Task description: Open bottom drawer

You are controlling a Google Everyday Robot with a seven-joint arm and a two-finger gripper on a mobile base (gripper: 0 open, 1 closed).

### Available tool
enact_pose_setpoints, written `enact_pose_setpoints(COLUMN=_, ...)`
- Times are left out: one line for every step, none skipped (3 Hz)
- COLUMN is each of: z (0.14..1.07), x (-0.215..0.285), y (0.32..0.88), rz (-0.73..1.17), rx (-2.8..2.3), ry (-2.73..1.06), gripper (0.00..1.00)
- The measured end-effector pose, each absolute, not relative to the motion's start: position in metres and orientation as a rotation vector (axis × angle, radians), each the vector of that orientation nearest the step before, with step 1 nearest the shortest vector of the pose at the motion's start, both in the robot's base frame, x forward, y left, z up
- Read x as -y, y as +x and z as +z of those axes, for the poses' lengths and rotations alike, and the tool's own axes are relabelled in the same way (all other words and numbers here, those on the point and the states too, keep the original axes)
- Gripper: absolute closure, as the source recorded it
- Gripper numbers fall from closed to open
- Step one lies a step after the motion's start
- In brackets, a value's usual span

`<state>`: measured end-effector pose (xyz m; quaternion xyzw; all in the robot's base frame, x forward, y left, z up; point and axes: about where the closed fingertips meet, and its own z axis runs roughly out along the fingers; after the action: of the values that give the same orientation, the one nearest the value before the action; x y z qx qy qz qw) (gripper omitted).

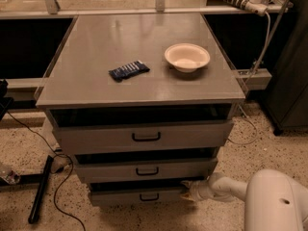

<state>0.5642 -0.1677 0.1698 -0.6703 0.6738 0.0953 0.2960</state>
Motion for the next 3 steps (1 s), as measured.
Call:
enact_pose_setpoints(z=0.1765, x=0.1682, y=0.5642, rz=0.254, rx=-1.792, ry=-1.783, gripper=0.87)
enact_pose_setpoints(z=0.1766, x=0.1682, y=0.5642, rz=0.254, rx=-1.792, ry=-1.783, gripper=0.87)
enact_pose_setpoints(z=0.1766, x=0.1681, y=0.5642, rz=0.254, rx=-1.792, ry=-1.783, gripper=0.63)
